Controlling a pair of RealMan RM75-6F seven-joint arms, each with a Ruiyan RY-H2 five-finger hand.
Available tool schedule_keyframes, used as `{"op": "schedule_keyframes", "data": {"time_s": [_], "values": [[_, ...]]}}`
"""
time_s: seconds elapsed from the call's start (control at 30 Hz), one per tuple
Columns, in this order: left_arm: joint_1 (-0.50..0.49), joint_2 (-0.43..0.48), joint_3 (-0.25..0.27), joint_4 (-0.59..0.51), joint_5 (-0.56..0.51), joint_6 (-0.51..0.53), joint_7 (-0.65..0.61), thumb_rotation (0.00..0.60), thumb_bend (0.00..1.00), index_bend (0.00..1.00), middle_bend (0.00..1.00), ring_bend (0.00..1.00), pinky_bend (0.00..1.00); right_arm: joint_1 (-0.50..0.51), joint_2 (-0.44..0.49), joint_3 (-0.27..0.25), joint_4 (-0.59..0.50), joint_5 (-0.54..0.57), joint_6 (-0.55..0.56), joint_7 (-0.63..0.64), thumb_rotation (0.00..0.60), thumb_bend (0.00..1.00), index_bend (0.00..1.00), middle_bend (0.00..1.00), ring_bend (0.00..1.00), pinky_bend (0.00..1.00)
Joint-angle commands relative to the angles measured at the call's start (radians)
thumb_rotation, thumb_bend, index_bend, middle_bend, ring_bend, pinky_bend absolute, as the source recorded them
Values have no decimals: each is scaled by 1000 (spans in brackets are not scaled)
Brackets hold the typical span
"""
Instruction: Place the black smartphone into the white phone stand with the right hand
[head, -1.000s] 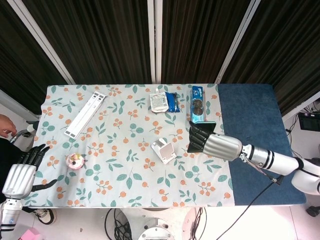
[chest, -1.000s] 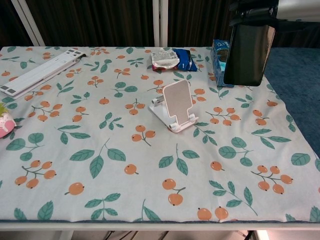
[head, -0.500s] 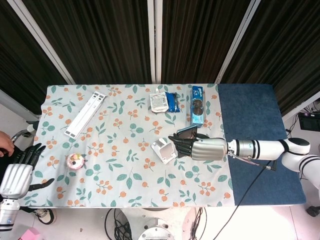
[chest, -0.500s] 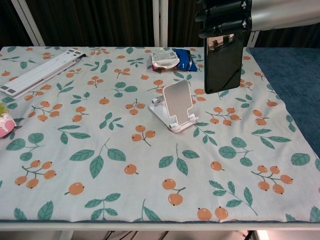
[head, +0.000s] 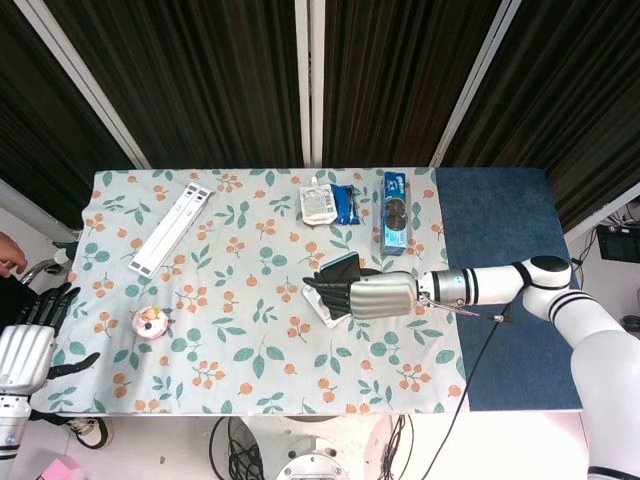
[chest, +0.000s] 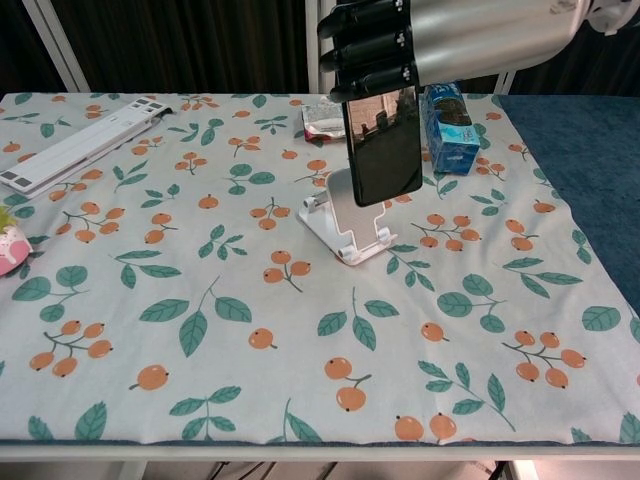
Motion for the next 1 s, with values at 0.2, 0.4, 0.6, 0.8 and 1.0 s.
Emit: {"op": "schedule_keyframes", "data": {"time_s": [0.2,0.4,0.6,0.8,1.0], "values": [[-10,-3,-7,11,-1,-7,2,483,0,98,70,91,211,46,-35,-46,55,4,-7,38,600,243,566,319,361,0],[-9,-11,-12,24,-17,-12,-11,483,0,98,70,91,211,69,-60,-73,92,19,-23,54,600,243,566,315,356,0],[-10,-17,-19,38,-28,-15,-17,478,0,98,70,91,211,86,-98,-82,129,43,-27,36,600,244,564,313,353,0],[-14,-23,-22,47,-36,-23,-14,479,0,98,70,91,211,83,-133,-102,175,66,-13,36,600,244,560,309,334,0],[-14,-25,-23,53,-43,-27,-3,481,0,98,71,91,211,66,-162,-124,223,85,15,44,600,268,557,300,316,0]]}}
